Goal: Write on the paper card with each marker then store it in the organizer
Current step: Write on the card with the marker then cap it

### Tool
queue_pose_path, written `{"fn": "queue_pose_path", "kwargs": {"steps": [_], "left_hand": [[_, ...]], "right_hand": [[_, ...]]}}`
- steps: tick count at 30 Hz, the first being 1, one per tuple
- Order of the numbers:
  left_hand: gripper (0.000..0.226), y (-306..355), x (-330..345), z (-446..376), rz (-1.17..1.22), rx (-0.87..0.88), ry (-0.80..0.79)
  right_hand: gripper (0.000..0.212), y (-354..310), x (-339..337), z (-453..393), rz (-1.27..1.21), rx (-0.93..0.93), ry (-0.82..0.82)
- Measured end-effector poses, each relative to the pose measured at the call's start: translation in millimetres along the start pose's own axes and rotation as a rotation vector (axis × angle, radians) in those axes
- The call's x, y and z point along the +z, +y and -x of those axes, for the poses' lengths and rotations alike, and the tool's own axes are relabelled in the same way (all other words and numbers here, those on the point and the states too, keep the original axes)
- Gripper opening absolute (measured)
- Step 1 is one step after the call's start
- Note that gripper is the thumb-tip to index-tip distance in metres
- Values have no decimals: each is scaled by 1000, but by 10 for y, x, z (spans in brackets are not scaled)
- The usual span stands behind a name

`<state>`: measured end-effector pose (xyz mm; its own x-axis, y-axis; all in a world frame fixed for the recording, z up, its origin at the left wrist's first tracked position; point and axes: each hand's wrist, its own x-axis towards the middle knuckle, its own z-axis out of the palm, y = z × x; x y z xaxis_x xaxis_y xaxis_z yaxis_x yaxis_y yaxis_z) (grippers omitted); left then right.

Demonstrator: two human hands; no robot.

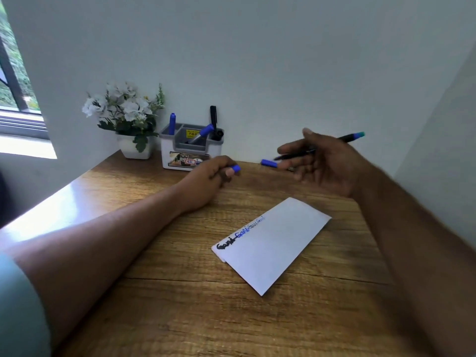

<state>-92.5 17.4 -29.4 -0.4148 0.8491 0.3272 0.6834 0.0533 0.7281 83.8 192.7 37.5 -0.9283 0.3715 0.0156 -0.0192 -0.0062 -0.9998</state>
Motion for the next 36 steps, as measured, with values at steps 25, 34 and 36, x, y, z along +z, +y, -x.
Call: {"fn": "queue_pose_path", "kwargs": {"steps": [25, 34, 36], "left_hand": [[40, 66, 160, -9, -308, 72, -406], [39, 57, 161, -21, -310, 90, -426], [39, 56, 161, -24, -311, 88, -430]], "right_hand": [[14, 686, 189, 178, 395, -140, 130], [12, 682, 178, 168, 383, -101, 117], [12, 686, 181, 167, 391, -106, 118]]}}
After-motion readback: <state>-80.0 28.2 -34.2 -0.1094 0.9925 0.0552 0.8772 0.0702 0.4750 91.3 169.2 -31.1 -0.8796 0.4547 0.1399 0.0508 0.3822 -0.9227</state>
